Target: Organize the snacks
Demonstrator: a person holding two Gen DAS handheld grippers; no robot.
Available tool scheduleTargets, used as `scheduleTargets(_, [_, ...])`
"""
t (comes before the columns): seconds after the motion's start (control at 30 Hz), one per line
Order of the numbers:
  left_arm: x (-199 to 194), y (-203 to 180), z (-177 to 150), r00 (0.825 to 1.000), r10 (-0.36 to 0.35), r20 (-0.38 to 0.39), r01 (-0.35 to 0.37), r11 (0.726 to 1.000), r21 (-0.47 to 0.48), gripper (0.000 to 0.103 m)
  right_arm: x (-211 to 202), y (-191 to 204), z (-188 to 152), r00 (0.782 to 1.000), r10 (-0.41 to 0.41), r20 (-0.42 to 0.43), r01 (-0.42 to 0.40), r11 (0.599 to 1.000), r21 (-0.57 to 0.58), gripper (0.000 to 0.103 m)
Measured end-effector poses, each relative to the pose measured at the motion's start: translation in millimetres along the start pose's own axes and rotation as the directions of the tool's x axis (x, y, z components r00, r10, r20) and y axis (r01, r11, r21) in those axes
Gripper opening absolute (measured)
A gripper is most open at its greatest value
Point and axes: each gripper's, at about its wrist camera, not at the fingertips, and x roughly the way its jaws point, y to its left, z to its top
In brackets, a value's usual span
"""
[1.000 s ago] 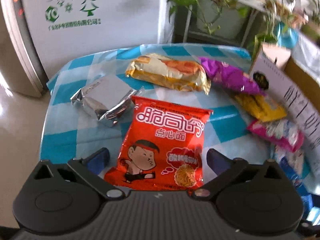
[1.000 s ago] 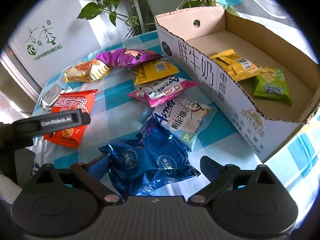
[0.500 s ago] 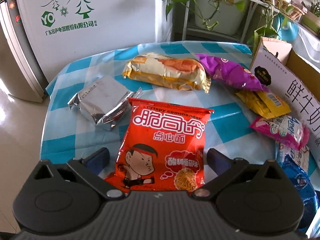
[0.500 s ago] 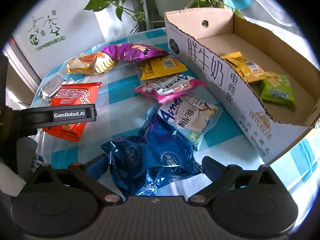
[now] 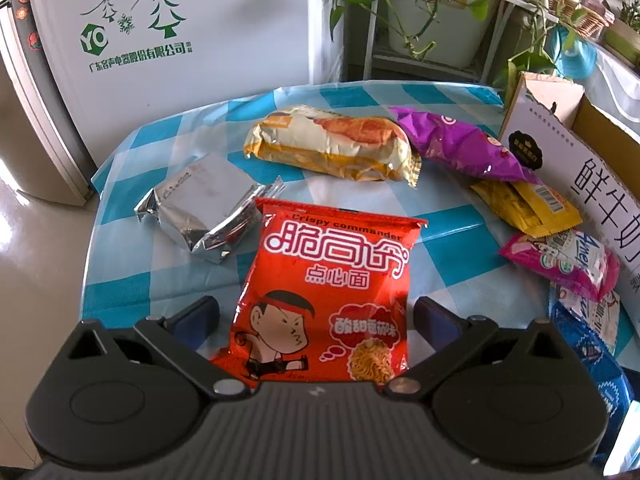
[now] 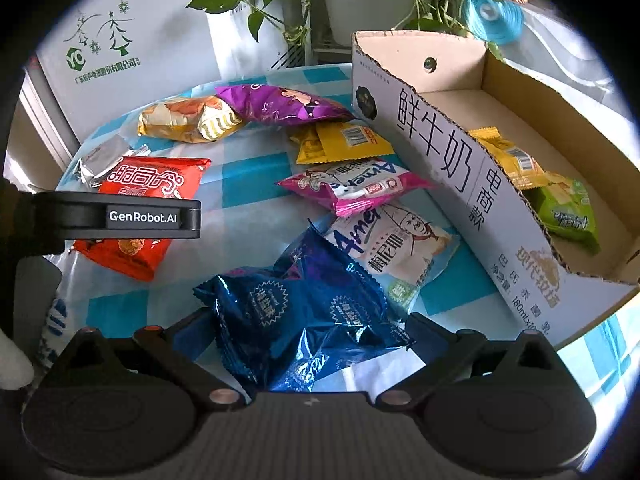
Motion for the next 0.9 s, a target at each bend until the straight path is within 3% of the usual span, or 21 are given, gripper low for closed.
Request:
scheduleTargets(0.1, [-2.1,-1.2,-0.9,1.0,-0.007,0.009,0.007,1.0,0.003,0.098,-0.4,3.8,-1.5,1.0,-0.02,0.013,0.021,0.999,-0.034,0.101])
scheduleTargets(0.17, [-5.6,-5.3,-1.4,0.999,-0.03,0.025,0.029,0.999,0.033,0.084,-1.8,4.6,-2.0,1.0,-0.025,0.017,0.026,0.999,-0.044,0.099])
scheduleTargets(0.33, [-12.3,-8.0,-4.0,0.997,-0.06,0.038,0.058,0.997,0.052,0.07,-6.5,4.8,-3.1,0.999,-0.031,0.024,0.032,0.999,-0.042,0.098])
scheduleTargets(0.53, [-22.8,-4.8,-7.2,0.992,-0.122,0.039,0.121,0.992,0.022,0.069,-18.5,4.6,-1.0,0.998,-0.016,0.058,0.018,0.999,-0.049,0.098])
scheduleTargets(0.9, [-48.7,6.5,-10.2,0.982,-0.166,0.093,0.168,0.985,-0.023,0.069,-39.5,-8.6,6.9,0.993,0.015,0.114,-0.017,1.0,0.016,0.098])
